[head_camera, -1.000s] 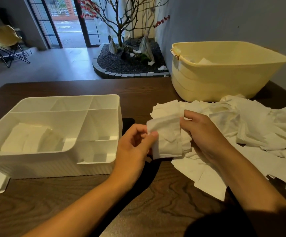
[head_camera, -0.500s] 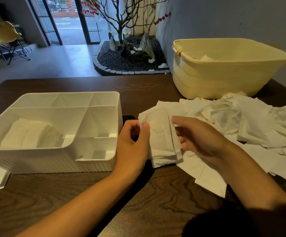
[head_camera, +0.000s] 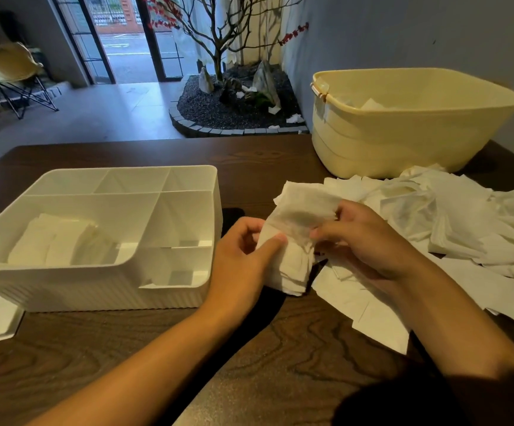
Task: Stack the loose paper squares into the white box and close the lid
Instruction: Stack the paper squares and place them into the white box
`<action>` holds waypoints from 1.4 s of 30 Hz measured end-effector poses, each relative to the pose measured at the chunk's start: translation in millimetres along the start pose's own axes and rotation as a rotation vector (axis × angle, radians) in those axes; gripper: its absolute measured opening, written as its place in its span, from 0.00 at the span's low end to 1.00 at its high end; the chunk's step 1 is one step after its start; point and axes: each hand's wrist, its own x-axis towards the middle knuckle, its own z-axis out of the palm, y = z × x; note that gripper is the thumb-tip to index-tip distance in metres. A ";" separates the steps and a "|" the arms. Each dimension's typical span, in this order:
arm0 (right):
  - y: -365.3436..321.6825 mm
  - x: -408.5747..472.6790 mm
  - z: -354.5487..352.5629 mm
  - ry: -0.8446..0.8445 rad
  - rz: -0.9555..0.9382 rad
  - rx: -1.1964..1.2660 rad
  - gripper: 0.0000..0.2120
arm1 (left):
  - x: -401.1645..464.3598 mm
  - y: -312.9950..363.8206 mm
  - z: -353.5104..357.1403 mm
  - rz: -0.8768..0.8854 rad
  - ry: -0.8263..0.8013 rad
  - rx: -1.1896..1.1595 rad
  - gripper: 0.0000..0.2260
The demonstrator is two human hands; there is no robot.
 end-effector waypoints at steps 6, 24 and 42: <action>-3.2 -5.0 0.0 0.024 -0.103 -0.079 0.23 | -8.0 5.9 3.7 0.199 0.054 0.087 0.06; -2.2 -25.3 27.0 0.134 -0.009 -0.238 0.18 | -7.4 3.7 0.4 0.046 0.065 -0.083 0.26; 11.8 -31.6 45.0 0.234 -0.075 -0.368 0.18 | -6.5 7.3 2.9 -0.010 -0.094 -0.054 0.14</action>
